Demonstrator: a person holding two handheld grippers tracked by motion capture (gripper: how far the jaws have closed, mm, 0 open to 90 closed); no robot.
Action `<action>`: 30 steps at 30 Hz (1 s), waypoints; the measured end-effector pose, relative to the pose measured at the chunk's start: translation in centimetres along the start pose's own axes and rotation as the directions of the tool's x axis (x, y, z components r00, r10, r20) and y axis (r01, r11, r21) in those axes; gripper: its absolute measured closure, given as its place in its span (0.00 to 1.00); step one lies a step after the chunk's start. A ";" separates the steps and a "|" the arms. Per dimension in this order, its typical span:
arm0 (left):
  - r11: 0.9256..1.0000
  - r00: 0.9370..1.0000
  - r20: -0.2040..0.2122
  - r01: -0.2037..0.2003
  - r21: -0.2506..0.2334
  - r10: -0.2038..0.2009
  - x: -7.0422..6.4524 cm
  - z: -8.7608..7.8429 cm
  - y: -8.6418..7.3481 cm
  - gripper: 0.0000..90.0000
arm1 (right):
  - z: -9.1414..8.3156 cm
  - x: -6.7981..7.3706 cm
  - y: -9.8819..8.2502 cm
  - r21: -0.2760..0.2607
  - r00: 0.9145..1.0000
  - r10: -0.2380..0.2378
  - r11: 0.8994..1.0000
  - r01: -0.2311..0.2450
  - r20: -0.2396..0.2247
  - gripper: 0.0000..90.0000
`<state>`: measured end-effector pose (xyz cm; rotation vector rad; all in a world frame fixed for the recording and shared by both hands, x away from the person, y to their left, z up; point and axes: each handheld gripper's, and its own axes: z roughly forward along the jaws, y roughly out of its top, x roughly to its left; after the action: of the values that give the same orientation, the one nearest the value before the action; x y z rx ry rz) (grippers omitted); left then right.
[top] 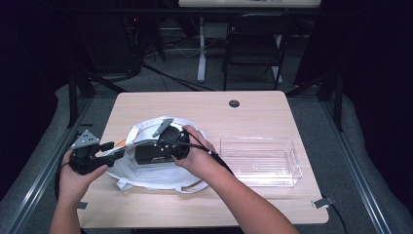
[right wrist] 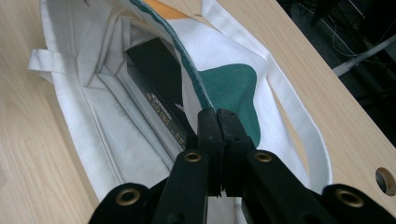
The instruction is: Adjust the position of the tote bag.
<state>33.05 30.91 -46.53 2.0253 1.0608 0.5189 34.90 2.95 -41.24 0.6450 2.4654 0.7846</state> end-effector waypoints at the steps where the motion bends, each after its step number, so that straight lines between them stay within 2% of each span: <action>1: 1.000 1.000 -0.002 -0.007 0.008 0.007 0.0 0.1 -0.1 0.51 | 0.0 0.0 0.0 -0.001 1.000 0.001 1.000 -0.001 0.000 0.99; 8: 1.000 1.000 -0.005 -0.015 0.016 0.015 0.4 0.5 -0.6 0.51 | 0.1 -0.2 0.1 -0.002 1.000 0.005 1.000 -0.005 0.001 0.99; 13: 0.999 0.999 -0.046 -0.018 0.034 0.020 0.5 1.0 -0.9 0.52 | 0.1 -0.3 0.2 -0.004 1.000 0.007 1.000 -0.007 0.004 0.99; 25: 0.999 0.998 -0.055 -0.021 0.049 0.024 0.6 1.5 -1.4 0.64 | 0.1 -0.4 0.3 -0.009 1.000 0.015 1.000 -0.015 0.005 0.99; 30: 0.998 0.998 -0.056 -0.009 0.059 0.012 0.7 1.6 -1.5 0.71 | 0.1 -0.5 0.3 -0.006 1.000 0.018 1.000 -0.017 0.008 0.99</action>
<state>33.69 31.31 -48.69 2.0792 1.1115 0.5598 35.45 2.91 -40.98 0.6673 2.4521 0.7940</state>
